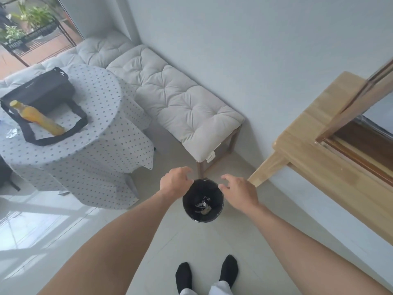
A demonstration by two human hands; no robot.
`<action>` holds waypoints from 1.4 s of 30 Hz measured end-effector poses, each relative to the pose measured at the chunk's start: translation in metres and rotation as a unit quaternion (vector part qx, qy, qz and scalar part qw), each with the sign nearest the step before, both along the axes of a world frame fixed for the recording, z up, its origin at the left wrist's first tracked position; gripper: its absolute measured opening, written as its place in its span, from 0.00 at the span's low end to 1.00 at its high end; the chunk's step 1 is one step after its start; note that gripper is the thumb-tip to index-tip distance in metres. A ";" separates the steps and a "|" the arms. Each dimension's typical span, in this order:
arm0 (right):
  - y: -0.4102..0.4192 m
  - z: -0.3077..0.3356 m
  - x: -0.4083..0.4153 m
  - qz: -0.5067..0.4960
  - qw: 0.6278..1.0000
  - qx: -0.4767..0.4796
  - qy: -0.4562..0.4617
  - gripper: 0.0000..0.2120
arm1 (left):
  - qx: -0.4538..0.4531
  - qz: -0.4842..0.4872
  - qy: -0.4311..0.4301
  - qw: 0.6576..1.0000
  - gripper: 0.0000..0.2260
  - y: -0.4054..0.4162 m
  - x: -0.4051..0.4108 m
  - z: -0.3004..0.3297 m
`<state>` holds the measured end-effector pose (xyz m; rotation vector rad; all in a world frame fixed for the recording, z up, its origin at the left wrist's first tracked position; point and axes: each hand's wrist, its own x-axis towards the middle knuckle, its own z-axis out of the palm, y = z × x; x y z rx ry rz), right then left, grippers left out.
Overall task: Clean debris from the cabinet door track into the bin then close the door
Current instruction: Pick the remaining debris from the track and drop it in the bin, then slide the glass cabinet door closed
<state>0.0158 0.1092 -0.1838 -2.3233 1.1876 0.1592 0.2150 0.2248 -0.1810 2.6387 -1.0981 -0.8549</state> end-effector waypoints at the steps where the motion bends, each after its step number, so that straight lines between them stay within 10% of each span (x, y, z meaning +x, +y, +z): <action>1: -0.001 0.003 -0.002 -0.004 1.000 -0.002 -0.001 0.19 | -0.003 -0.003 -0.002 1.000 0.18 0.000 0.000 0.002; 16: 0.010 0.116 -0.075 -0.145 0.984 -0.077 -0.063 0.21 | -0.091 -0.100 -0.019 0.991 0.24 -0.032 -0.034 0.111; 33: 0.016 0.219 -0.268 -0.376 0.886 -0.255 -0.093 0.17 | -0.243 -0.322 -0.041 0.914 0.24 -0.117 -0.192 0.226; 42: 0.007 0.229 -0.346 -0.361 0.836 -0.406 -0.071 0.21 | -0.308 -0.268 -0.015 0.913 0.43 -0.146 -0.219 0.245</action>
